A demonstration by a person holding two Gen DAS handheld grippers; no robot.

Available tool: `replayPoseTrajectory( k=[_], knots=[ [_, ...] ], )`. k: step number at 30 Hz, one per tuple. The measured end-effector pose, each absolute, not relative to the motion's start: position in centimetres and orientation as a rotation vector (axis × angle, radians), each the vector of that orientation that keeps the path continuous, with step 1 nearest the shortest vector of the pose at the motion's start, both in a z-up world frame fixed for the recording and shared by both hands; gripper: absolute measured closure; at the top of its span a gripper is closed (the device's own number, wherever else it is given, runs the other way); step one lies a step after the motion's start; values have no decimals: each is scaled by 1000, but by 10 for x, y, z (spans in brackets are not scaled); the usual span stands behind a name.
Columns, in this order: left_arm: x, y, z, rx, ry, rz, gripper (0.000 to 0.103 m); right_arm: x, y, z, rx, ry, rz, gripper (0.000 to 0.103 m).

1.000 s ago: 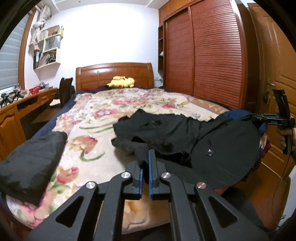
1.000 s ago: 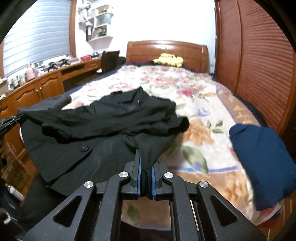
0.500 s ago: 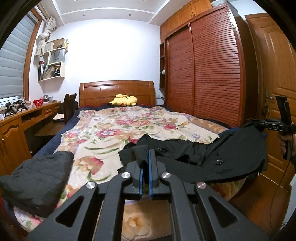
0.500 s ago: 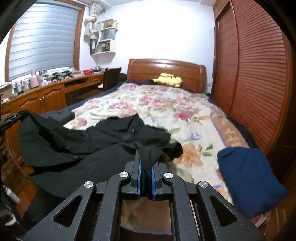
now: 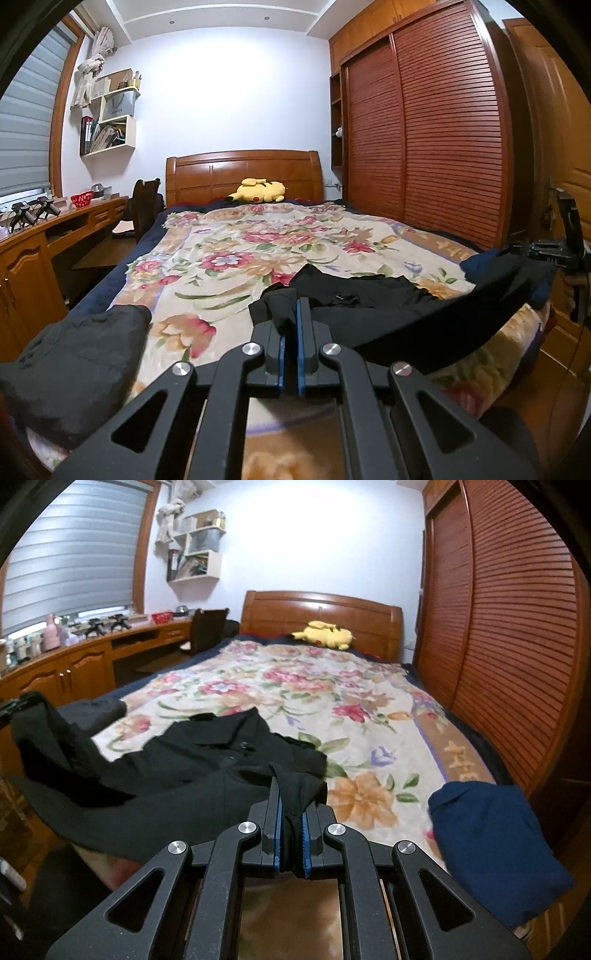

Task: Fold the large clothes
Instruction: 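Lift the hem with both tools and fold it over the collar, then release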

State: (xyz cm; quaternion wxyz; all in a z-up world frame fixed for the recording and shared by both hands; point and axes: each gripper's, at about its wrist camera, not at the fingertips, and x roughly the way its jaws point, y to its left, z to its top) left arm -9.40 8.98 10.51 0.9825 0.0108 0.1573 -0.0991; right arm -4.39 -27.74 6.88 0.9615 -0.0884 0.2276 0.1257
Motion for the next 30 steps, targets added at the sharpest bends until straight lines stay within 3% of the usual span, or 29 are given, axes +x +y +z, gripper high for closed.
replayPoseTrajectory(
  k=[30],
  knots=[
    [226,103,13,62,568,-21,102,267,-239,-23,-285,635,143,97]
  ],
)
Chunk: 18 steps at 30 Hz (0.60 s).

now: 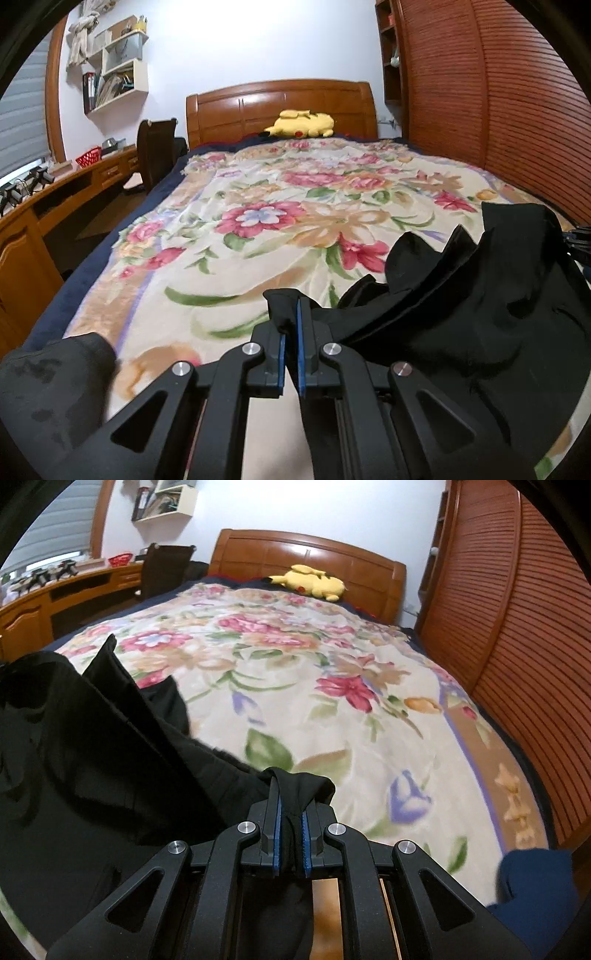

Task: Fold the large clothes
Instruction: 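Lift the hem with both tools and fold it over the collar, then release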

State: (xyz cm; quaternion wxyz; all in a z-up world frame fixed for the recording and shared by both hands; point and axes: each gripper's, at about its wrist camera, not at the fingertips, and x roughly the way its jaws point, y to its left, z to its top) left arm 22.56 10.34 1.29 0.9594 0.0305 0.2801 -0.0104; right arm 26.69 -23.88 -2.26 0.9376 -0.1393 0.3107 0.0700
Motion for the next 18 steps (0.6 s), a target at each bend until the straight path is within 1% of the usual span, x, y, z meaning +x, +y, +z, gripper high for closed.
replayPoseTrajectory(
  k=[5,10,11,12,13,15,16,17,18],
  knots=[
    [252,99,-3,73,605,-6,102,296,-235,-45,-303,700,118,96],
    [261,101,-8,60,640,-5,100,308,-235,-50,-280,718,103,96],
    [261,103,-9,48,652,-12,100,310,-235,-50,-274,722,101,93],
    [260,104,-9,41,659,-17,99,311,-235,-50,-270,724,97,92],
    [259,106,-9,34,667,-25,99,311,-235,-49,-266,727,94,88],
    [257,108,-9,37,681,-29,95,309,-236,-46,-254,723,91,69],
    [253,109,-7,39,682,-32,94,306,-238,-42,-242,710,82,49],
    [252,109,-7,40,682,-36,90,302,-241,-38,-220,695,76,37],
    [249,110,-5,44,682,-37,83,300,-244,-34,-202,688,74,33]
  ],
)
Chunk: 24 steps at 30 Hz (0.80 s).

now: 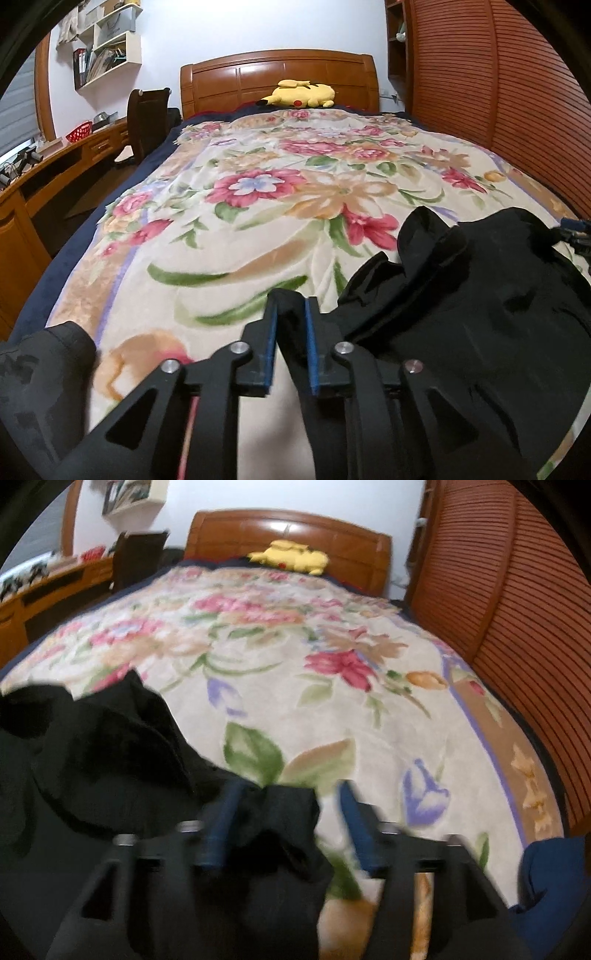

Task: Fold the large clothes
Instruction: 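Lift the hem with both tools and fold it over the collar, then release, then close both tools on the folded edge of the coat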

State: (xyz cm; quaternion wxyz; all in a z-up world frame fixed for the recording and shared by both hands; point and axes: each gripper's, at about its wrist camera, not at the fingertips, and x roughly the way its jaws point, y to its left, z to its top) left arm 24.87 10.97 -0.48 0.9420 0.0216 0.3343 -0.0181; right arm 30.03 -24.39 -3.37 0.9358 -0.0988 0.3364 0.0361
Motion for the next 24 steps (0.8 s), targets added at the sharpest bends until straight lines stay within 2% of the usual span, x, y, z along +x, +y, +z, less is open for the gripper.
replayPoseTrajectory(
  k=[2,9,24],
  knots=[
    [240,111,0,53,680,-45,79,294,-249,-27,-178,684,71,27],
    [190,109,15,67,663,-98,75,249,-254,-30,-202,717,120,27],
    [92,90,-16,77,729,-178,74,146,-263,-46,-193,746,207,27]
  ],
)
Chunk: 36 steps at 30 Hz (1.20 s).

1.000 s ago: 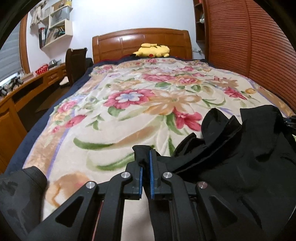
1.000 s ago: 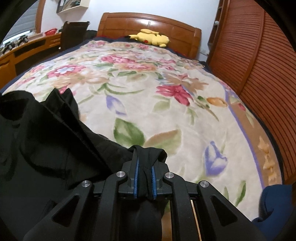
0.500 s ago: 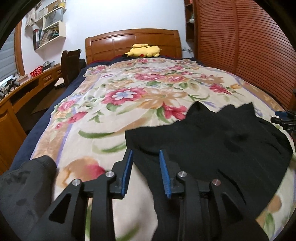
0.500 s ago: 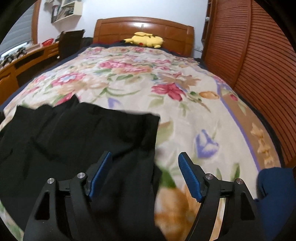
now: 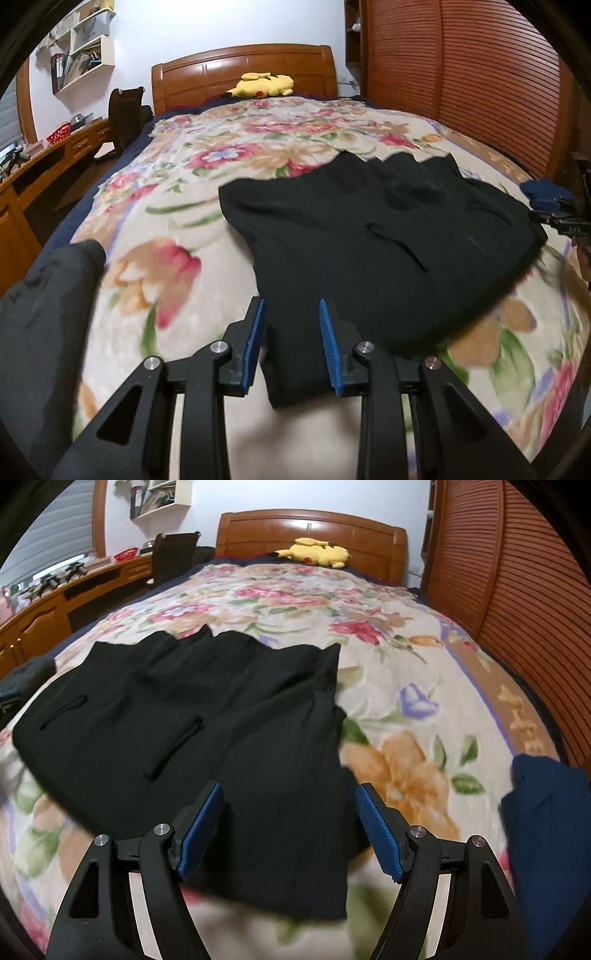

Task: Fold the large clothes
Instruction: 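Close both tools on the folded edge of the coat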

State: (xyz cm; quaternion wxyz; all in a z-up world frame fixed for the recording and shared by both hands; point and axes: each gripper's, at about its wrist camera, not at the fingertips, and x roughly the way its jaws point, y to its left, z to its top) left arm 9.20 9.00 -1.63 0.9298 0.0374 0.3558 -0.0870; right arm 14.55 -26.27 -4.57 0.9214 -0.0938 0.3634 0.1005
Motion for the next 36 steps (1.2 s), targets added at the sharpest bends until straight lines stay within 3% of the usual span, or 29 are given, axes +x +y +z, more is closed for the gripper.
replayPoseTrajectory(
  k=[4,6,12,20,28,30,36],
  knots=[
    [81,86,-29,89,760,-187,74,131,-265,-51,-190,762,214,25],
    [80,85,-37,105,778,-168,63,128,-267,-56,-194,769,203,23],
    [84,84,-50,117,820,-148,55,128,-269,-73,-218,787,178,23],
    [91,83,-64,116,863,-145,52,138,-287,-89,-141,808,160,13],
    [97,75,-65,148,898,-134,52,150,-286,-99,-114,864,205,13],
    [99,76,-64,135,909,-143,56,151,-283,-102,-124,878,227,17],
    [100,80,-61,87,927,-187,77,144,-272,-102,-155,870,299,51]
  ],
)
